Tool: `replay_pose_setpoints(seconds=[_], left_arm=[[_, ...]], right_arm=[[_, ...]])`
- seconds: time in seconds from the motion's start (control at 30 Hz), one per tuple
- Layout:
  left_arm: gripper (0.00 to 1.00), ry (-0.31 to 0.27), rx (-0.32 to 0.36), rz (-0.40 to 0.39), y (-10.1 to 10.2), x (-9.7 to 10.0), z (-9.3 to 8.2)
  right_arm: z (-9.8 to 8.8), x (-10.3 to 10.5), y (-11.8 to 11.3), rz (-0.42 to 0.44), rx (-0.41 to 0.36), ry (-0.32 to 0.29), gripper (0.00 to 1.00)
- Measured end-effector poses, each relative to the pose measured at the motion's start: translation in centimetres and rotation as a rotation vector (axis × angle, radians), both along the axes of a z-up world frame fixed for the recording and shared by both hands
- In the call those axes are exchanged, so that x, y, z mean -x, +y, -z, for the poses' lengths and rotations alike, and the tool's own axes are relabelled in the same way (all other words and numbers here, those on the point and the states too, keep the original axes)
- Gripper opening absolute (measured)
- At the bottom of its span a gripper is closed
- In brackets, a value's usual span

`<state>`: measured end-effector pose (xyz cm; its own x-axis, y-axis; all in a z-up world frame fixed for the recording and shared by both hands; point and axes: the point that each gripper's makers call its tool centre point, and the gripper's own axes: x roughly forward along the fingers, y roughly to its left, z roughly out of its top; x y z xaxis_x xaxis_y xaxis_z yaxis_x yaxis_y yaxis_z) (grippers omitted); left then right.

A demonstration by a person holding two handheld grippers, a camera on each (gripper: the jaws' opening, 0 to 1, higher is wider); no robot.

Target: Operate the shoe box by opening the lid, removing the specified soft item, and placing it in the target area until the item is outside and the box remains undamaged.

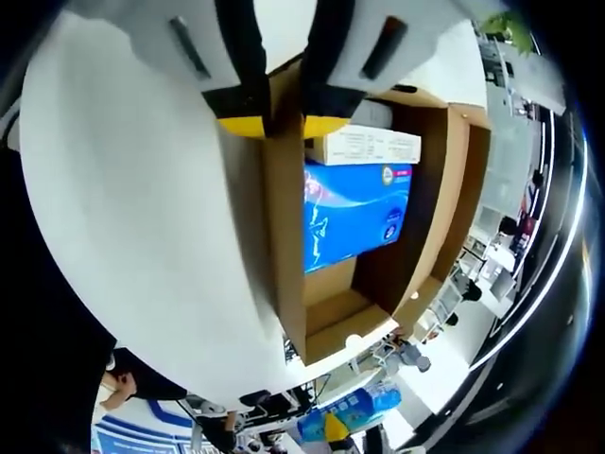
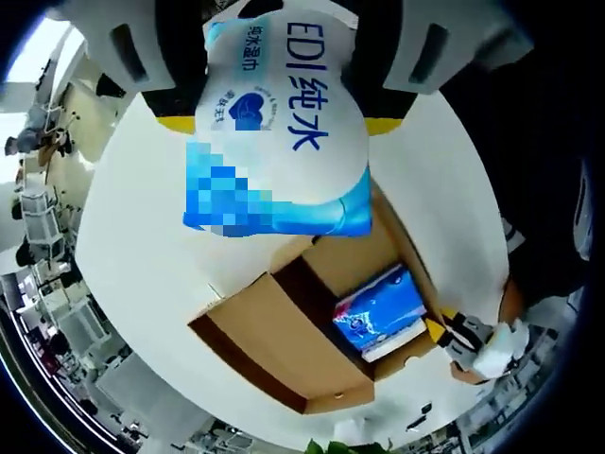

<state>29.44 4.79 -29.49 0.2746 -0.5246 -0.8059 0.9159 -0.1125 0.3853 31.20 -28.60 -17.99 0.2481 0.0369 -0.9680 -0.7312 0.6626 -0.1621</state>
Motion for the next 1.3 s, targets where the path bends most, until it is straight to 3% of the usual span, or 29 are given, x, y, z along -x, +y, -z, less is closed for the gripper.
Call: replay_pose_setpoints(seconds=[0.7,1.3], left_arm=[[0.13,-0.033,-0.003,-0.036,0.0,-0.1,0.2],[0.14,-0.003,-0.038,-0.134,0.1,-0.3,0.3]], right_arm=[[2.4,-0.1,-1.7,-0.146,0.037,0.028,0.61],[4.8,-1.3,-3.6,-0.293,0.017,0.01,0.61]])
